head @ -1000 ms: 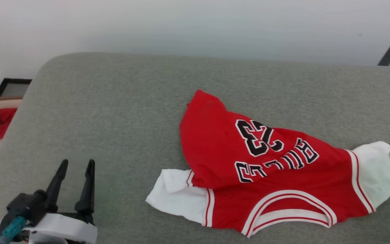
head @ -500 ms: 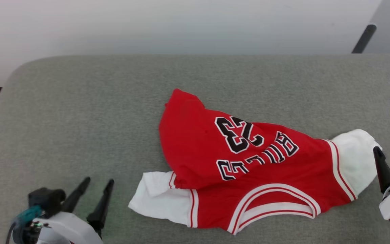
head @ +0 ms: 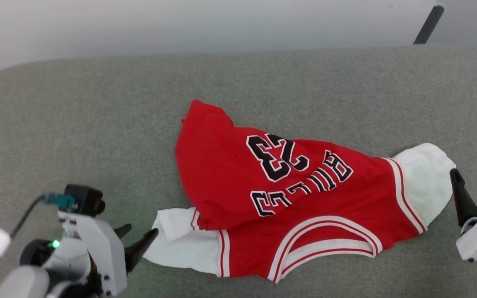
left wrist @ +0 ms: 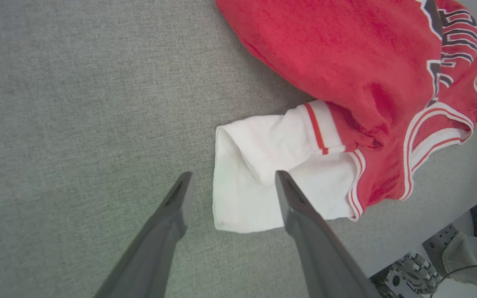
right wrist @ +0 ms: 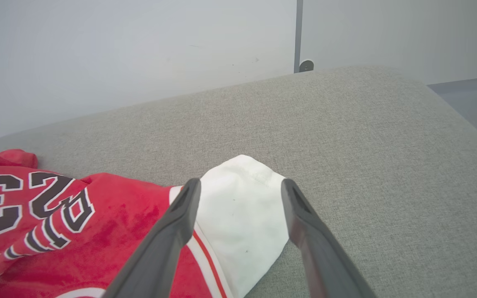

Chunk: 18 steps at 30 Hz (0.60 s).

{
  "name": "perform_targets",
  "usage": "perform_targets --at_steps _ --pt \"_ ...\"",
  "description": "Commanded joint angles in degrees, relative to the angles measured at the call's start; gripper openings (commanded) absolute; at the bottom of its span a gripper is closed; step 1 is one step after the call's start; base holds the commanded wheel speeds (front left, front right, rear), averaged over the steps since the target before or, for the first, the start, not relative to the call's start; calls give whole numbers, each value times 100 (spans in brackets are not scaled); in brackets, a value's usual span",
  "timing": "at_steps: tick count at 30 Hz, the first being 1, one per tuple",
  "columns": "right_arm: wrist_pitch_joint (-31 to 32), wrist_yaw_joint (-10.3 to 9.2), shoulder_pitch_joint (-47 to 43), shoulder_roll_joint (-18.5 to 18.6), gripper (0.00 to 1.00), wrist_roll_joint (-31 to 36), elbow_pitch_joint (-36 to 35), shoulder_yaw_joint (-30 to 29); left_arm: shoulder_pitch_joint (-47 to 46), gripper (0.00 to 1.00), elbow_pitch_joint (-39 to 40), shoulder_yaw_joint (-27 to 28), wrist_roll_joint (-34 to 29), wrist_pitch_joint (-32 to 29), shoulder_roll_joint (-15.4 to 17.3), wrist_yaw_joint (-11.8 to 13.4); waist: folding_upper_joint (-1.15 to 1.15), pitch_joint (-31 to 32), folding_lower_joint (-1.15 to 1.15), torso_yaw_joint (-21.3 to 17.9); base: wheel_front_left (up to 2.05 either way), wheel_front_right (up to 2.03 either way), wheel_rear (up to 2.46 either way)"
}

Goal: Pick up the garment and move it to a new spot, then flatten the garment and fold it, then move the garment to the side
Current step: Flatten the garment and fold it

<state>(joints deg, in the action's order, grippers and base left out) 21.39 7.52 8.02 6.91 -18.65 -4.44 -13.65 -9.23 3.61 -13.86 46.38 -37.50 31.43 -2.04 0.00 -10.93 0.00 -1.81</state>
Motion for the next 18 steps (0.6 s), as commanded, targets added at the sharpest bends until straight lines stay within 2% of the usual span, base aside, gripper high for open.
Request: perform_targets --at_steps 1,6,9,12,18 --pt "-30 -6 88 -16 100 56 14 22 -112 100 28 -20 74 -242 50 113 0 -82 0 -42 0 0 0" --pt "-88 -6 249 -3 100 29 150 105 -566 100 -50 -135 349 -1461 147 666 0 -176 0 -105 0 0 0" --pt "-132 -6 347 42 100 -16 278 123 -846 100 -129 -252 408 -1970 118 908 0 -179 0 -130 0 0 0" --pt "-172 -6 373 66 100 -42 392 148 -1043 100 -280 -420 329 -2385 185 1064 0 -174 0 -161 0 0 0" --pt "-254 -6 438 98 100 -86 513 194 -1313 100 -573 -716 148 -2842 224 1189 0 -213 0 -231 0 0 0"
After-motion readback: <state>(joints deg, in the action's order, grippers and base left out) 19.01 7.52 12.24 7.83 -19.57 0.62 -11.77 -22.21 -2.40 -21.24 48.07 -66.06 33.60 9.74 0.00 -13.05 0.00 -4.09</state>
